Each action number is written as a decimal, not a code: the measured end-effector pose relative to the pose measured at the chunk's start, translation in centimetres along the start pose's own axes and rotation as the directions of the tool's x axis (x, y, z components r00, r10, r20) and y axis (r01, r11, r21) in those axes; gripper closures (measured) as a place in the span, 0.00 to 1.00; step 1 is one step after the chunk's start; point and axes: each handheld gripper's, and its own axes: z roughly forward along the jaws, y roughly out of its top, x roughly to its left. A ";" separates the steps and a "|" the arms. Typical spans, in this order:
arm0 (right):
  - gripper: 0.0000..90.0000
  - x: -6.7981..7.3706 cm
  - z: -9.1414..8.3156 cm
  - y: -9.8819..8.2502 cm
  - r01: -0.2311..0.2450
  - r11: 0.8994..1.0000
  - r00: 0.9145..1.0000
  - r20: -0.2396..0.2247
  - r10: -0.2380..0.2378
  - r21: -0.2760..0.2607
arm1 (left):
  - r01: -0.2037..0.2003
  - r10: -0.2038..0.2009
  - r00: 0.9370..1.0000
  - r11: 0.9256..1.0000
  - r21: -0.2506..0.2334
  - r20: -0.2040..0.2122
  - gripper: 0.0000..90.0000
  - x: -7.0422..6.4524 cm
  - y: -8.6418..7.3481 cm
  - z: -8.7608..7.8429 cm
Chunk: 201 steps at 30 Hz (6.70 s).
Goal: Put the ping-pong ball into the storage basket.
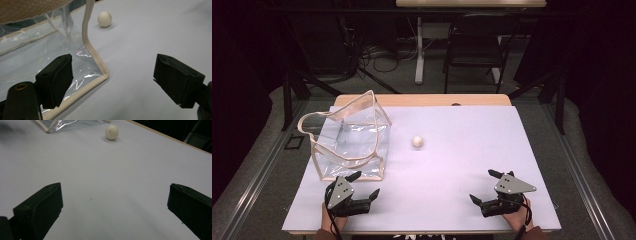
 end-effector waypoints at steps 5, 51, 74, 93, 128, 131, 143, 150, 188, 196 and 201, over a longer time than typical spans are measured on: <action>0.00 -0.1 0.1 -0.1 -0.003 1.000 1.000 -0.007 0.003 0.010 | -0.001 0.000 1.000 1.000 0.007 0.011 0.18 0.0 0.0 0.1; 0.00 -0.5 3.4 3.5 0.049 0.997 0.997 -0.060 -0.046 0.054 | -0.013 0.013 1.000 1.000 0.023 0.004 0.18 0.0 0.0 0.6; 0.00 -1.1 5.8 5.2 0.067 0.994 0.994 -0.087 -0.059 0.085 | -0.023 0.023 1.000 0.999 0.031 0.006 0.18 -0.1 0.0 0.6; 0.00 -1.4 7.3 6.4 0.069 0.992 0.993 -0.098 -0.059 0.103 | -0.026 0.026 1.000 0.999 0.032 0.005 0.18 -0.1 0.0 0.6; 0.00 -2.4 11.4 9.0 0.083 0.987 0.988 -0.141 -0.064 0.134 | -0.040 0.040 0.999 0.999 0.031 0.002 0.18 -0.1 0.0 0.5; 0.00 -2.5 11.6 9.1 0.083 0.987 0.988 -0.140 -0.064 0.136 | -0.039 0.039 0.999 0.999 0.031 0.003 0.18 -0.1 0.0 0.5; 0.00 -3.2 12.8 9.7 0.075 0.985 0.989 -0.140 -0.054 0.152 | -0.038 0.038 0.999 0.999 0.034 0.005 0.18 -0.1 0.0 0.5; 0.00 -3.2 13.8 9.7 0.081 0.981 0.987 -0.148 -0.054 0.176 | -0.039 0.039 0.999 0.999 0.034 0.005 0.18 -0.1 0.0 0.6; 0.00 -4.8 17.9 11.4 0.051 0.977 0.985 -0.171 -0.015 0.208 | -0.044 0.044 0.999 0.998 0.035 0.004 0.18 -0.1 0.0 0.5; 0.00 -4.7 18.5 11.9 0.066 0.972 0.984 -0.175 -0.026 0.225 | -0.042 0.042 0.999 0.999 0.034 0.004 0.18 -0.1 0.0 0.5; 0.00 -5.1 19.0 12.4 0.055 0.975 0.985 -0.170 -0.018 0.217 | -0.043 0.042 0.999 0.998 0.035 0.004 0.18 -0.1 0.0 0.5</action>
